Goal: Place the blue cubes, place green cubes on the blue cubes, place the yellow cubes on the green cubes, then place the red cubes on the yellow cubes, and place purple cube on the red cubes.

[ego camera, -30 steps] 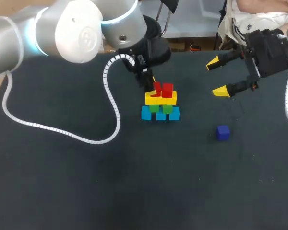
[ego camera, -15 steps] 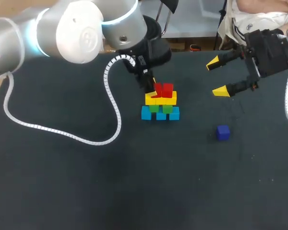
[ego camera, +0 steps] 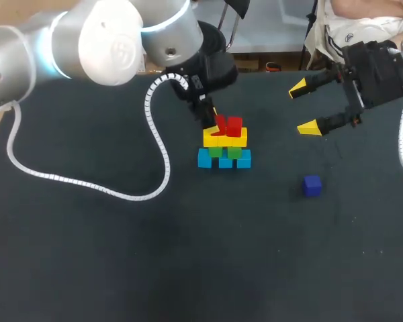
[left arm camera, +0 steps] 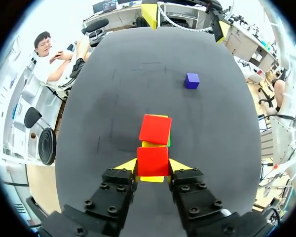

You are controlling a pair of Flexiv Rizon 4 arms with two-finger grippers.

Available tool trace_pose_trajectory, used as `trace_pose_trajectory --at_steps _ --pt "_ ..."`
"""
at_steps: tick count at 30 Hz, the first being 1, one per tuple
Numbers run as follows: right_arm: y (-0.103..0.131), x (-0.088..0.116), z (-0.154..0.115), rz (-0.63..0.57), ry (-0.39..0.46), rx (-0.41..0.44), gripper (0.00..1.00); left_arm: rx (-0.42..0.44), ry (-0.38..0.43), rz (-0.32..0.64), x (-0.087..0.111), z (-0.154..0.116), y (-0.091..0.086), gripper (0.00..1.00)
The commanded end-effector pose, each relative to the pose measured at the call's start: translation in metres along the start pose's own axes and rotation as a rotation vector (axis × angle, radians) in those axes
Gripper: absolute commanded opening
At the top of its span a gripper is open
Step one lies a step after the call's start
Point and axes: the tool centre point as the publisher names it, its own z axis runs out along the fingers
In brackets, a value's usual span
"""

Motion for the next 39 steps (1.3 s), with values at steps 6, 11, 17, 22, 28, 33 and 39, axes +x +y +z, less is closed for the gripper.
trace_pose_trajectory --at_steps 6,11,17,22,28,33,39 --pt "-0.0002 0.0004 0.0002 -0.001 -0.001 0.000 1.00 0.002 0.008 0.006 0.0007 -0.0046 -0.0003 0.00" --pt "-0.0002 0.0004 0.0002 -0.001 -0.001 0.000 1.00 0.001 0.014 0.003 0.0028 -0.0051 -0.0011 0.00" --pt "-0.0002 0.0004 0.0002 -0.001 -0.001 0.000 1.00 0.006 0.023 0.001 0.0011 -0.0027 -0.0015 0.00" --pt "-0.0002 0.0004 0.0002 -0.001 -0.001 0.000 1.00 0.009 0.025 0.002 -0.0004 -0.0027 -0.0019 0.00" --pt "-0.0002 0.0004 0.0002 -0.001 -0.001 0.000 1.00 0.015 0.025 -0.002 -0.0006 -0.0025 -0.0024 0.00" --pt "-0.0002 0.0004 0.0002 -0.001 -0.001 0.000 1.00 0.018 0.026 -0.003 -0.0003 -0.0018 -0.0038 0.00" --pt "-0.0002 0.0004 0.0002 -0.001 -0.001 0.000 1.00 0.018 0.022 -0.003 -0.0018 -0.0029 -0.0049 0.00"
